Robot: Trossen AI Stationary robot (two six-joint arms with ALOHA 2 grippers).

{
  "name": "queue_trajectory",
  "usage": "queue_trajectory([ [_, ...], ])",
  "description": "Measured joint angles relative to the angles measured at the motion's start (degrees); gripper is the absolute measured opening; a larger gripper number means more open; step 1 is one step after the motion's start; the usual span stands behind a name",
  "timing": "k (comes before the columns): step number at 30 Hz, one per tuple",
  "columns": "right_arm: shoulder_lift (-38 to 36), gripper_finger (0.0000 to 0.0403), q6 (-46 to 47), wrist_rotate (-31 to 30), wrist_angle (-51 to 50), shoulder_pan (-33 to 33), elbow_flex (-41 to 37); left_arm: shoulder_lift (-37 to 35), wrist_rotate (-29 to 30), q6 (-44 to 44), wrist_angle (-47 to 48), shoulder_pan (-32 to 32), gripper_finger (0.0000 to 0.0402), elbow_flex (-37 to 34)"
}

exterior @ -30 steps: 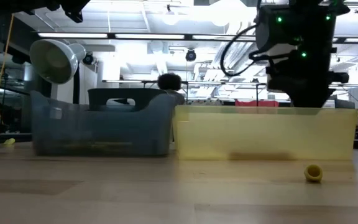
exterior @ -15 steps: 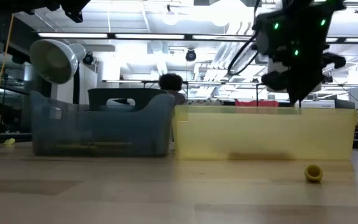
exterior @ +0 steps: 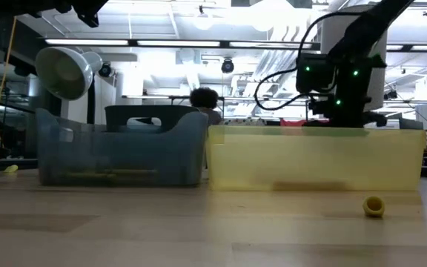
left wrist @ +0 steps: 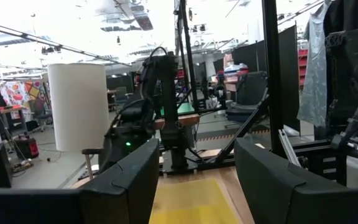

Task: Sort crayons
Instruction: Move the green crayon to the bottom left of the table

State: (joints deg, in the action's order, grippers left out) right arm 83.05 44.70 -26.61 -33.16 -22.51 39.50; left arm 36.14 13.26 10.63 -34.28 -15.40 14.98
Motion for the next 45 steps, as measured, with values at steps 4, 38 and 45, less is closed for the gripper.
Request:
queue_trajectory([
  [4,0.00,0.0085,-2.09,1.34,2.93,-2.16,-0.99,0.00,0.00,0.00,0.11,0.00,0.0195,0.00],
  [38,7.15,0.0014,-1.70,2.13,4.59,-5.15,-0.82,0.00,0.02,-0.07,0.26,0.00,0.0195,0.00],
  [45,4.23,0.0004,-2.77,-2.51,3.86,-2.82,-1.21,0.00,0.02,-0.04,0.26,0.00,0.0195,0.00],
])
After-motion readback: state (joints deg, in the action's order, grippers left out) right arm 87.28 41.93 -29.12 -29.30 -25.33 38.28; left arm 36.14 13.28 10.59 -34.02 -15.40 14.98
